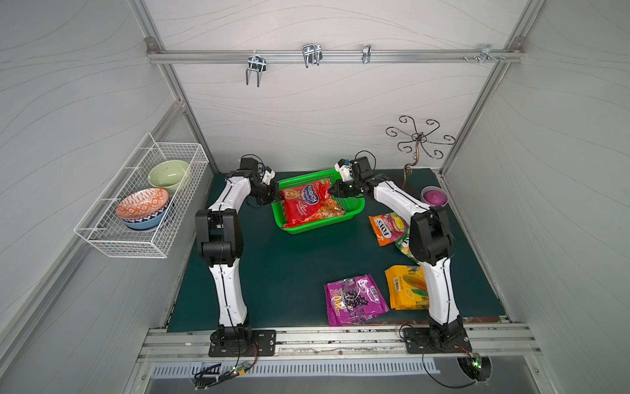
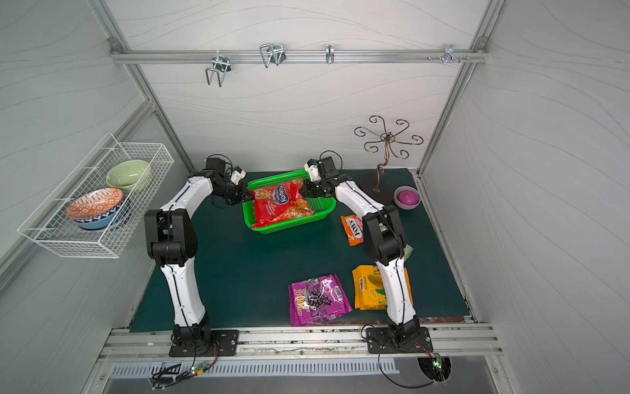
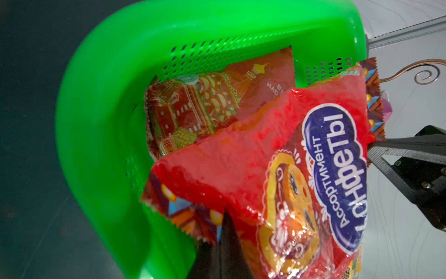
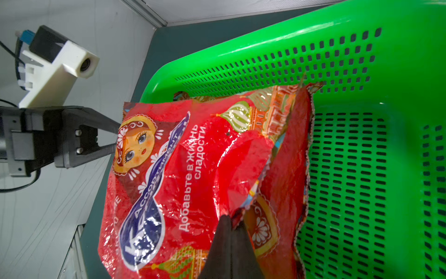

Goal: Put the candies in the basket
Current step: Place the candy in the basket.

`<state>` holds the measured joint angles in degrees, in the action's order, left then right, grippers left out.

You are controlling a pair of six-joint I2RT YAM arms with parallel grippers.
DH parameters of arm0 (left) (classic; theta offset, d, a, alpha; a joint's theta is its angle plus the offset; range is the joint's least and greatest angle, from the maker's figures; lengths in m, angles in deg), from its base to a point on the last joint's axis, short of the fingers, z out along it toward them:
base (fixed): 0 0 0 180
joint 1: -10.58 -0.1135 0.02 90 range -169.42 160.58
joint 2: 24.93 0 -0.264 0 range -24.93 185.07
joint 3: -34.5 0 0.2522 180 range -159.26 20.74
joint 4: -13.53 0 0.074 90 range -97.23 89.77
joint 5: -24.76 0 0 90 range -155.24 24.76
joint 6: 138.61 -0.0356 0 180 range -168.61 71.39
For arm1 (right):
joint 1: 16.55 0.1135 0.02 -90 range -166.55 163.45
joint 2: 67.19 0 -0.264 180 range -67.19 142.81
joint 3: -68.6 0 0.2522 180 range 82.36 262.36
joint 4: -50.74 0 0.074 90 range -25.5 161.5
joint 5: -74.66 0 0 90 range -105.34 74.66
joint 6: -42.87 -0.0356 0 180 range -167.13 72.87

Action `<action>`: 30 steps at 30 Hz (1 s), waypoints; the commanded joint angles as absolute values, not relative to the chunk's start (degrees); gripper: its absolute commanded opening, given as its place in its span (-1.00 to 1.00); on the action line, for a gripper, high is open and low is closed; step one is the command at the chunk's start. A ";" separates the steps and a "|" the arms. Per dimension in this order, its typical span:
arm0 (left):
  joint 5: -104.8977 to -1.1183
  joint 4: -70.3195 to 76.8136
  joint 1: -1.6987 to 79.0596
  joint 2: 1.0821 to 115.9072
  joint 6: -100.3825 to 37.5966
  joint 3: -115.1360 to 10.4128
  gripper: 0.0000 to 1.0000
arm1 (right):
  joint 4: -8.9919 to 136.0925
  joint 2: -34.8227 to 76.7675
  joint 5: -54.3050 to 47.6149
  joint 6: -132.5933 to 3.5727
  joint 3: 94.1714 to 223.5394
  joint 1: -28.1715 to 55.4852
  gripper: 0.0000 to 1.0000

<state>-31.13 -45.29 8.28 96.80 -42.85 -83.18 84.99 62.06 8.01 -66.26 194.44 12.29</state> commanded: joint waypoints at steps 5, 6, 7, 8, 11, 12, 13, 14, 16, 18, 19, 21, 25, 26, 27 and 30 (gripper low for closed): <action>-34.03 -41.64 7.88 98.21 -43.25 -86.47 -1.00 | 83.14 65.17 7.86 -67.70 198.82 12.08 -1.00; -34.28 -41.59 7.86 98.25 -43.33 -86.88 -1.00 | 82.80 65.09 7.59 -67.76 198.82 12.13 -1.00; -34.72 -41.77 7.86 98.35 -43.46 -87.40 -1.00 | 82.55 65.05 7.48 -67.69 198.94 12.11 -1.00; -35.34 -42.07 7.86 98.38 -43.84 -87.98 -1.00 | 82.32 65.00 7.07 -67.68 199.04 12.11 -1.00; -36.67 -42.85 7.86 98.66 -44.55 -89.69 -1.00 | 81.77 65.16 6.30 -67.64 199.70 11.94 -1.00; -37.28 -42.91 7.77 98.66 -44.65 -90.06 -1.00 | 81.61 65.33 6.19 -67.63 199.91 11.93 -1.00; -37.79 -42.84 7.77 98.67 -44.72 -90.30 -1.00 | 81.39 65.58 5.90 -67.69 200.01 11.85 -1.00; -38.38 -42.65 7.77 98.81 -44.83 -90.28 -1.00 | 81.25 66.01 6.15 -67.70 200.12 11.87 -1.00; -38.63 -42.71 7.60 99.66 -44.59 -90.51 -1.00 | 81.07 67.15 6.99 -68.36 200.52 11.84 -1.00; -38.19 -43.91 7.27 101.22 -44.48 -91.27 -1.00 | 80.89 68.17 7.89 -69.04 200.75 11.87 -1.00; -38.68 -44.39 7.08 101.79 -44.48 -91.50 -1.00 | 80.80 68.48 7.97 -69.37 200.72 11.85 -1.00; -39.32 -44.45 6.46 102.02 -44.35 -91.54 -1.00 | 80.87 68.95 7.70 -69.47 200.69 11.84 -1.00; -40.18 -43.70 5.32 100.90 -44.00 -90.48 -1.00 | 80.69 69.13 8.78 -69.20 200.43 11.84 -1.00; -39.82 -43.37 5.24 100.45 -44.10 -90.11 -1.00 | 80.61 69.10 9.18 -69.25 200.32 11.91 -0.94; -39.83 -43.22 5.29 100.16 -44.36 -89.93 -1.00 | 80.63 69.04 9.35 -69.35 200.15 11.93 -0.74; -38.28 -43.29 5.28 100.14 -43.34 -90.40 -0.66 | 80.68 68.09 9.90 -69.02 199.04 11.84 -0.55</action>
<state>-37.12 -45.25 6.64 101.21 -43.73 -89.06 80.97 68.31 7.86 -69.08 199.53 11.99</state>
